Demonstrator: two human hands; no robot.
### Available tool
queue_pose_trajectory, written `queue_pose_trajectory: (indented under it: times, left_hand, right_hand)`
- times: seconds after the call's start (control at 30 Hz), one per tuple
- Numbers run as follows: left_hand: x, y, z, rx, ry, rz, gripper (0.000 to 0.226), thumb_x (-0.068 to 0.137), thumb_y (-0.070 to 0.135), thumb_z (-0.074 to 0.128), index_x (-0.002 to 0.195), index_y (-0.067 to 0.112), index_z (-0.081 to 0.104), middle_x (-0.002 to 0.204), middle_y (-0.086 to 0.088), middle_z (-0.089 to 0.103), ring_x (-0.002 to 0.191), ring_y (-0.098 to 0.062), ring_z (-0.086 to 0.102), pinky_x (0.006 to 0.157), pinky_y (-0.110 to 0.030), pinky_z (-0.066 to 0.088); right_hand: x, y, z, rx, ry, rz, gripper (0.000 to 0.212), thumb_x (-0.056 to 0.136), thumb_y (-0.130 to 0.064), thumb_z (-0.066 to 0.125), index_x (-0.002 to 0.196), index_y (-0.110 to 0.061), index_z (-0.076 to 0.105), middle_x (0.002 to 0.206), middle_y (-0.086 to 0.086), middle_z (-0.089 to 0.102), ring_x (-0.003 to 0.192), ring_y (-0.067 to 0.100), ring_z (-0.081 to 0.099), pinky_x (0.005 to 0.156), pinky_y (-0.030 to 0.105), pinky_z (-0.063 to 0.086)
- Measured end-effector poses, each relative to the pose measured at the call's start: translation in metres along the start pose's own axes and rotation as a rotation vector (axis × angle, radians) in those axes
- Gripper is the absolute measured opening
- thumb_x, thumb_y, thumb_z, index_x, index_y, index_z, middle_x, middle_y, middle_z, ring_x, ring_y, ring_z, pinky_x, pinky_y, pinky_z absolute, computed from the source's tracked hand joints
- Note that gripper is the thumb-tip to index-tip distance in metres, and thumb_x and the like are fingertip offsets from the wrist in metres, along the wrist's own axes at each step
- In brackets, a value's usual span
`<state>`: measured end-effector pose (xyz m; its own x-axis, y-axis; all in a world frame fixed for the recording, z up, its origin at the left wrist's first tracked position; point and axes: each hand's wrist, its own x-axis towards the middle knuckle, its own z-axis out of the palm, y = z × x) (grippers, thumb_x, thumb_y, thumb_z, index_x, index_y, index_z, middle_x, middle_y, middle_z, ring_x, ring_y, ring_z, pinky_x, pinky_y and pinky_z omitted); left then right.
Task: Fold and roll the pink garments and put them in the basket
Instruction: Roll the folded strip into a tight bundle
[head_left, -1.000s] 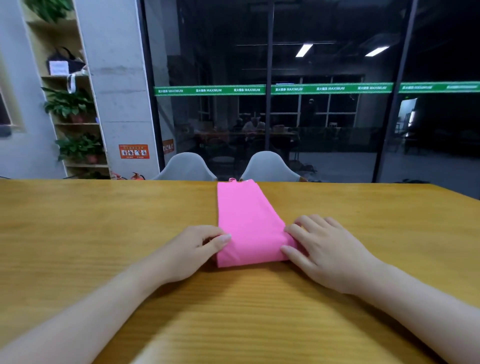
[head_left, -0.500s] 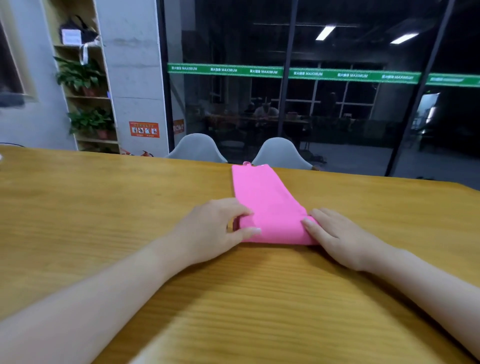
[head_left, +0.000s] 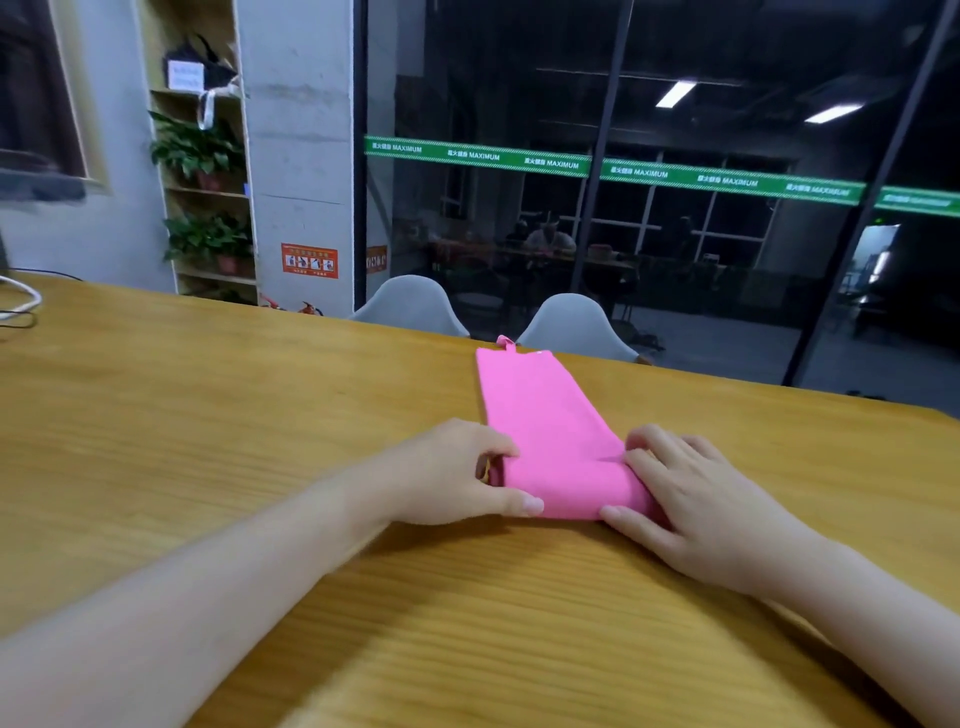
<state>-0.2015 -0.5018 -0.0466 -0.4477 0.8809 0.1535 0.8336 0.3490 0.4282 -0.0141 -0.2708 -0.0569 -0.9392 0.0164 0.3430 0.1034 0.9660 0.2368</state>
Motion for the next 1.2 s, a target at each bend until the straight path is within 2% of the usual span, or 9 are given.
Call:
queue_pose_trajectory:
  times: [0.13, 0.23, 0.37, 0.57, 0.77, 0.87, 1.0, 1.1, 1.2]
  left_hand:
    - [-0.009, 0.006, -0.008, -0.060, -0.079, 0.084, 0.043, 0.082, 0.067, 0.071, 0.083, 0.025, 0.062, 0.099, 0.003, 0.058, 0.084, -0.006, 0.052, 0.074, -0.029, 0.043]
    - [-0.012, 0.007, -0.010, -0.033, -0.115, 0.089, 0.039, 0.087, 0.067, 0.065, 0.083, 0.029, 0.057, 0.105, 0.009, 0.053, 0.093, -0.003, 0.049, 0.083, -0.026, 0.042]
    - [-0.014, 0.007, 0.004, 0.175, 0.086, 0.159, 0.042, 0.090, 0.070, 0.053, 0.114, 0.036, 0.058, 0.112, 0.017, 0.052, 0.111, -0.007, 0.041, 0.105, -0.030, 0.035]
    - [-0.014, 0.019, -0.002, 0.034, 0.082, 0.154, 0.027, 0.095, 0.056, 0.060, 0.105, 0.032, 0.057, 0.097, 0.016, 0.050, 0.085, 0.004, 0.045, 0.081, -0.027, 0.040]
    - [-0.006, 0.010, -0.002, -0.170, 0.004, 0.061, 0.027, 0.101, 0.052, 0.053, 0.094, 0.027, 0.062, 0.079, 0.011, 0.057, 0.068, -0.003, 0.047, 0.067, -0.025, 0.039]
    - [0.001, 0.005, 0.001, -0.186, 0.023, 0.086, 0.031, 0.102, 0.050, 0.051, 0.090, 0.025, 0.063, 0.081, 0.009, 0.058, 0.075, -0.003, 0.049, 0.074, -0.027, 0.042]
    - [0.005, 0.007, 0.008, 0.032, 0.141, 0.109, 0.040, 0.103, 0.056, 0.040, 0.098, 0.026, 0.066, 0.097, 0.006, 0.056, 0.099, -0.008, 0.050, 0.096, -0.036, 0.043]
    - [0.000, 0.011, 0.006, 0.123, 0.215, 0.126, 0.038, 0.102, 0.055, 0.044, 0.125, 0.029, 0.061, 0.111, 0.011, 0.064, 0.105, -0.008, 0.055, 0.095, -0.032, 0.045]
    - [-0.005, 0.010, 0.003, 0.144, 0.242, 0.165, 0.033, 0.101, 0.054, 0.048, 0.126, 0.034, 0.052, 0.094, 0.011, 0.063, 0.089, -0.009, 0.055, 0.083, -0.034, 0.047]
  right_hand:
    - [-0.008, -0.007, -0.013, 0.078, -0.064, -0.052, 0.067, 0.095, -0.080, 0.011, 0.111, -0.032, 0.055, 0.118, -0.017, 0.041, 0.101, -0.002, 0.035, 0.098, 0.022, 0.028]
    - [-0.005, -0.006, -0.017, 0.155, -0.106, -0.064, 0.064, 0.095, -0.080, 0.011, 0.108, -0.036, 0.055, 0.117, -0.020, 0.039, 0.107, -0.002, 0.039, 0.099, 0.025, 0.033]
    - [0.006, 0.002, -0.017, 0.153, -0.156, -0.078, 0.069, 0.094, -0.081, 0.008, 0.110, -0.037, 0.059, 0.119, -0.018, 0.038, 0.110, 0.001, 0.040, 0.104, 0.031, 0.034]
    - [0.003, 0.000, -0.012, 0.065, -0.062, -0.059, 0.062, 0.100, -0.073, 0.010, 0.122, -0.033, 0.052, 0.121, -0.013, 0.044, 0.110, 0.008, 0.045, 0.103, 0.033, 0.035]
    - [-0.009, -0.017, -0.007, -0.007, 0.120, 0.027, 0.060, 0.102, -0.069, 0.025, 0.124, -0.023, 0.057, 0.123, -0.007, 0.048, 0.115, 0.016, 0.050, 0.107, 0.032, 0.037]
    - [-0.007, -0.020, -0.005, 0.018, 0.115, 0.067, 0.065, 0.100, -0.074, 0.023, 0.120, -0.023, 0.059, 0.121, -0.008, 0.047, 0.116, 0.015, 0.049, 0.108, 0.031, 0.035]
    - [0.006, -0.014, 0.001, 0.076, 0.073, 0.071, 0.067, 0.098, -0.076, 0.018, 0.106, -0.023, 0.057, 0.113, -0.010, 0.044, 0.111, 0.013, 0.047, 0.106, 0.032, 0.035]
    - [0.013, -0.008, 0.005, 0.194, 0.070, 0.079, 0.062, 0.096, -0.077, 0.022, 0.093, -0.025, 0.054, 0.107, -0.012, 0.043, 0.103, 0.011, 0.045, 0.100, 0.035, 0.038]
    - [0.023, -0.002, 0.008, 0.296, 0.026, 0.119, 0.069, 0.091, -0.082, 0.020, 0.086, -0.024, 0.056, 0.102, -0.012, 0.046, 0.099, 0.010, 0.045, 0.095, 0.039, 0.040]
